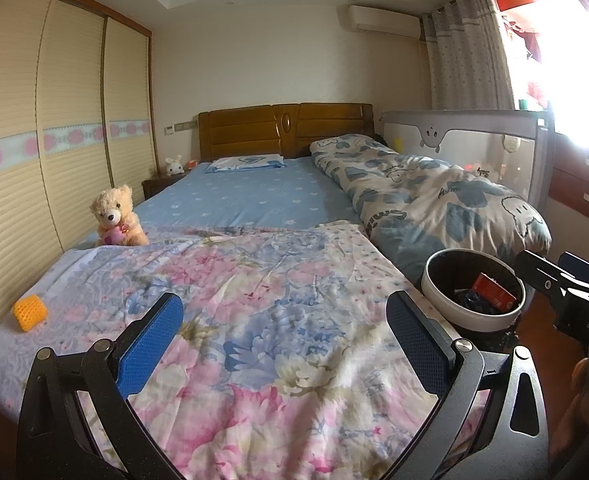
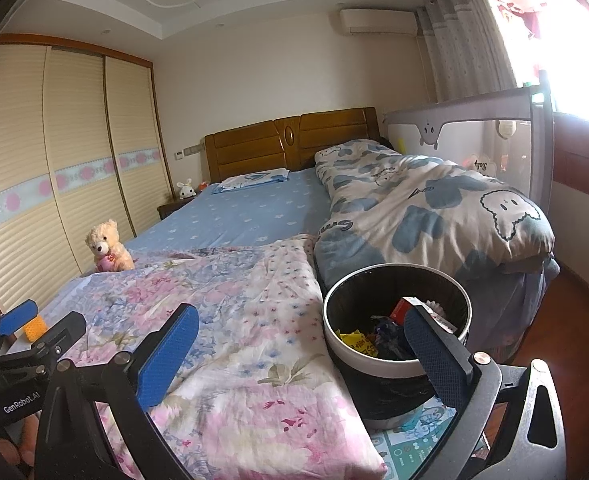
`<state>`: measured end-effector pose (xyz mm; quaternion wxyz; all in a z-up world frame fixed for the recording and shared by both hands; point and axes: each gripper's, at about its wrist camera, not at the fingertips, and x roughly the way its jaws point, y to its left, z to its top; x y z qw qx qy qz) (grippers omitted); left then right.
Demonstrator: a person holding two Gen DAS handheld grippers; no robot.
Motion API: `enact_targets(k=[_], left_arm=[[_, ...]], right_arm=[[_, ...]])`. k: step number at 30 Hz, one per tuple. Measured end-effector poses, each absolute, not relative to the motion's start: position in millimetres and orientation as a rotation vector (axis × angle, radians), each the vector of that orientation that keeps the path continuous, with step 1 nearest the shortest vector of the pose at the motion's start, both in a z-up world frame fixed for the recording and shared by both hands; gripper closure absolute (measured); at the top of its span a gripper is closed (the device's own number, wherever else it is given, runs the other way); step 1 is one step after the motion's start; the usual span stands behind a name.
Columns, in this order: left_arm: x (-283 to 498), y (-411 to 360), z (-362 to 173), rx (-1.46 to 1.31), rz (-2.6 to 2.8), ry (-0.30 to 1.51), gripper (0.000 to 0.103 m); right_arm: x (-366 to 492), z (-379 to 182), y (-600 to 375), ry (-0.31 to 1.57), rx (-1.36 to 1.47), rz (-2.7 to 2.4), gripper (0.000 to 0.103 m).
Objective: Collect trash
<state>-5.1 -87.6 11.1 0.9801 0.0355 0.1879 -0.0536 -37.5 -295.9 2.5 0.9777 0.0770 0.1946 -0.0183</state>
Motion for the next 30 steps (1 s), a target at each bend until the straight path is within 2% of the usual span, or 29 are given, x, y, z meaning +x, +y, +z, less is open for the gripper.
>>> enact_targets(k=[30], left_arm=[[-3.3,-87.0,9.8,0.075,-0.117,0.383,0.0]], right_arm=[[-38.4,5.3,-294.4,0.389,0.153,-0.036,0.0]])
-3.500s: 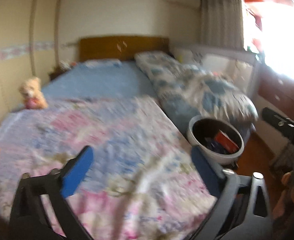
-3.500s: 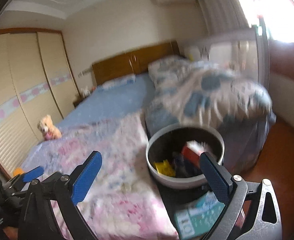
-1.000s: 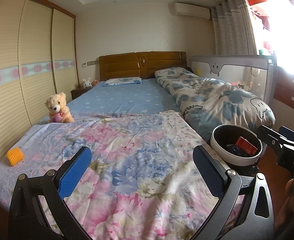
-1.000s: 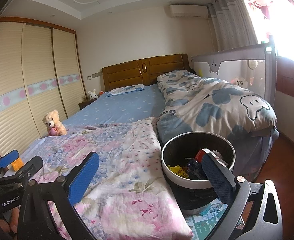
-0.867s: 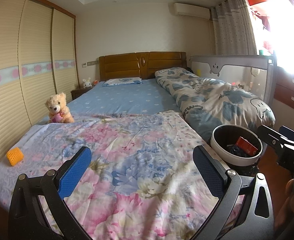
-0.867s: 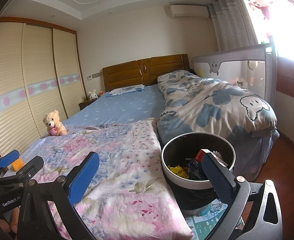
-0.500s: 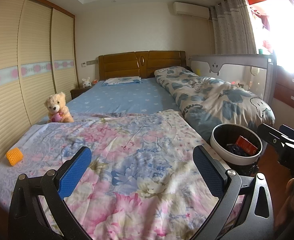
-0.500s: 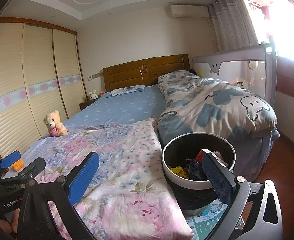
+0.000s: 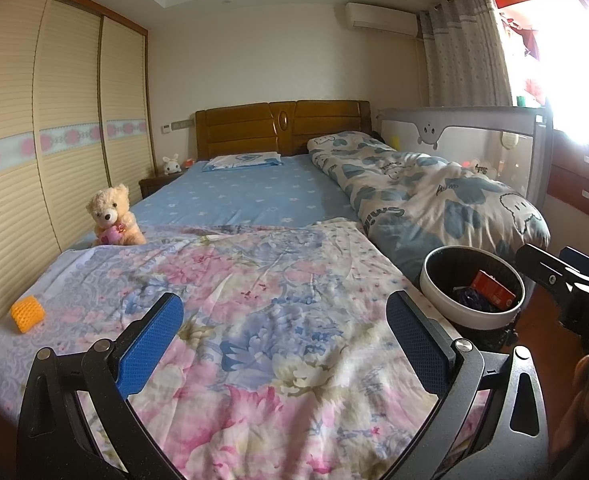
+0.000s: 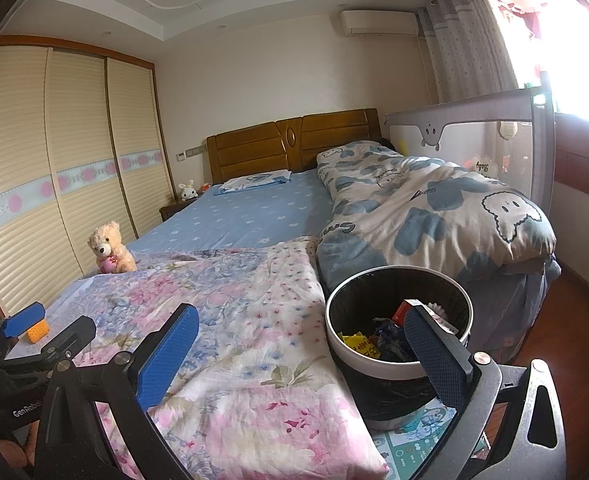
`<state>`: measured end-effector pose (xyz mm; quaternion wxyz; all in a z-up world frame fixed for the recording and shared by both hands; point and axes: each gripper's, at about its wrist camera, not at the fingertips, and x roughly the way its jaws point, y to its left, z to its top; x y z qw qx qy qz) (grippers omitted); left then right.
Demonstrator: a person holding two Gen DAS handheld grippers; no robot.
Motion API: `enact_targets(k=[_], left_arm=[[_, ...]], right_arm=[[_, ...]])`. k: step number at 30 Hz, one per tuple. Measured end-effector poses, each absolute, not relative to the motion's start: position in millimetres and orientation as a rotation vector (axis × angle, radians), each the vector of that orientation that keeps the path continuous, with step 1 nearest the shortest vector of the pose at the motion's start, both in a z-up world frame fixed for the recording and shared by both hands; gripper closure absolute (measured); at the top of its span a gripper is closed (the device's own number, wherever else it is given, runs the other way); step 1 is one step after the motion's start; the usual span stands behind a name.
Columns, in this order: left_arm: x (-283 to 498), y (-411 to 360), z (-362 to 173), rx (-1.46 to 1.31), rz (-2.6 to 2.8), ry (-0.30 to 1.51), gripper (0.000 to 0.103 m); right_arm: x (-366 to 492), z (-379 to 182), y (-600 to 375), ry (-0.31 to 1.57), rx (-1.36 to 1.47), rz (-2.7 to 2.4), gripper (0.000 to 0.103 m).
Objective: Collect trash
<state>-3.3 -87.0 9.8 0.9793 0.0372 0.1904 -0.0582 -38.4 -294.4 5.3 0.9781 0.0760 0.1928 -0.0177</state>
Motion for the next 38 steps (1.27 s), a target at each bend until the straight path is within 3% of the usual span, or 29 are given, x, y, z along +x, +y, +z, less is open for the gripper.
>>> enact_targets(k=[38], left_arm=[[5.8,-84.6,-1.2,0.092,-0.132,0.403,0.0]], right_arm=[[-30.4,-0.4,-289.4,0.414,0.155,-0.03,0.0]])
